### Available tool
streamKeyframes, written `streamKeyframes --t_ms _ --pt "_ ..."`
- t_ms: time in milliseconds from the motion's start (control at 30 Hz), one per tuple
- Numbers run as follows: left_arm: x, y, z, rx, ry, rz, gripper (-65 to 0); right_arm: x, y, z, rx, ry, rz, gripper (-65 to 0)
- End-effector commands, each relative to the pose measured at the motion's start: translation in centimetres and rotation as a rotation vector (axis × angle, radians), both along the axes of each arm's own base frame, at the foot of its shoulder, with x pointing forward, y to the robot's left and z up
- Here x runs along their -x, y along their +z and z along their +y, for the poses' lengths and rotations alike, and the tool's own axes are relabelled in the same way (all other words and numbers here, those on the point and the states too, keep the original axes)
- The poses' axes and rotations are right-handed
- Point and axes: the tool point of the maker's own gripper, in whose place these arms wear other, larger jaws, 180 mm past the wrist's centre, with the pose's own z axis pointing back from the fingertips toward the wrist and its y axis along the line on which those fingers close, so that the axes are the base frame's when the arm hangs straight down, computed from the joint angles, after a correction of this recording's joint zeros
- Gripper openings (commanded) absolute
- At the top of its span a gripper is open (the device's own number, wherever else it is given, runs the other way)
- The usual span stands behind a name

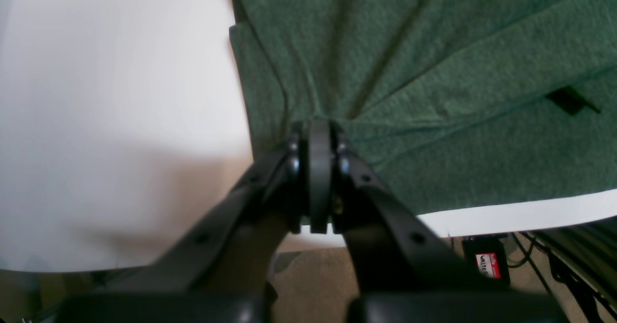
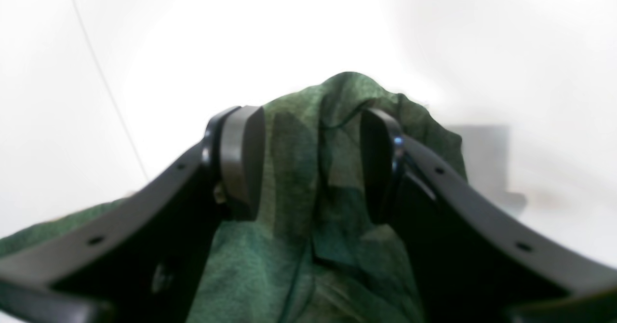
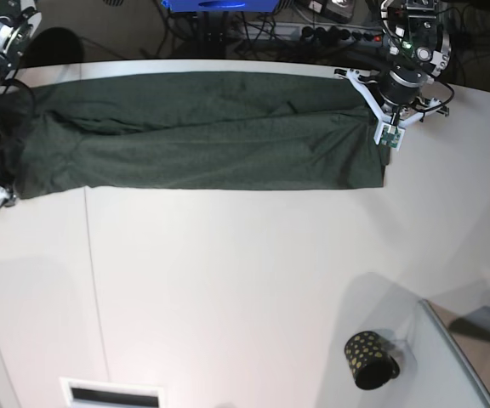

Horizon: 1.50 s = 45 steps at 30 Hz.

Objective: Layout the t-shirt on the table in an organized manner, then fold the t-shirt properly
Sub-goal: 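Lower the folded hem onto the shirt and release with both grippers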

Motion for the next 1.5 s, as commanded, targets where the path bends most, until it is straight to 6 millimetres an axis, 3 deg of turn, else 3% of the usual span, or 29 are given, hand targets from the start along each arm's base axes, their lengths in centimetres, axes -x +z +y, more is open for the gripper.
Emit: streamKeyframes --t_ms 0,100,233,300,533,633,800,1467 --pt "-0.4 0.7 0.0 -0.003 -0.005 -0.029 -65.0 -1.0 0.9 -0.6 0.006 -0.008 -0.035 -35.9" --pt "-0.4 0.7 0.1 -0.003 -0.003 -0.029 -65.0 -0.7 0.3 -0.2 -0.01 -0.01 -0.022 -38.3" --pt "-0.4 0.7 0.1 -0.004 -0.002 -0.028 -65.0 -0.8 0.3 0.2 -0.014 -0.008 -0.026 -53.6" --pt "-0.4 0.7 0.2 -0.005 -0.001 -0.028 -65.0 -0.9 0.4 0.1 -0.012 -0.008 -0.027 -58.2" --pt "-0.4 0.7 0.3 -0.006 0.001 -0.028 -65.0 -0.9 0.6 -0.4 -0.003 -0.011 -0.031 -59.0" --pt "-0.4 0.7 0.3 -0.006 0.001 -0.028 -65.0 -1.1 0.8 -0.5 0.002 -0.017 -0.045 -65.0" --pt "0.3 0.5 0.4 -0.008 0.003 -0.013 -65.0 -1.1 0.9 -2.1 0.033 -0.113 -0.066 -64.2" --pt "0.3 0.5 0.5 -0.01 0.003 -0.012 -65.0 -1.2 1.1 -3.1 0.055 -0.178 -0.084 -64.2"
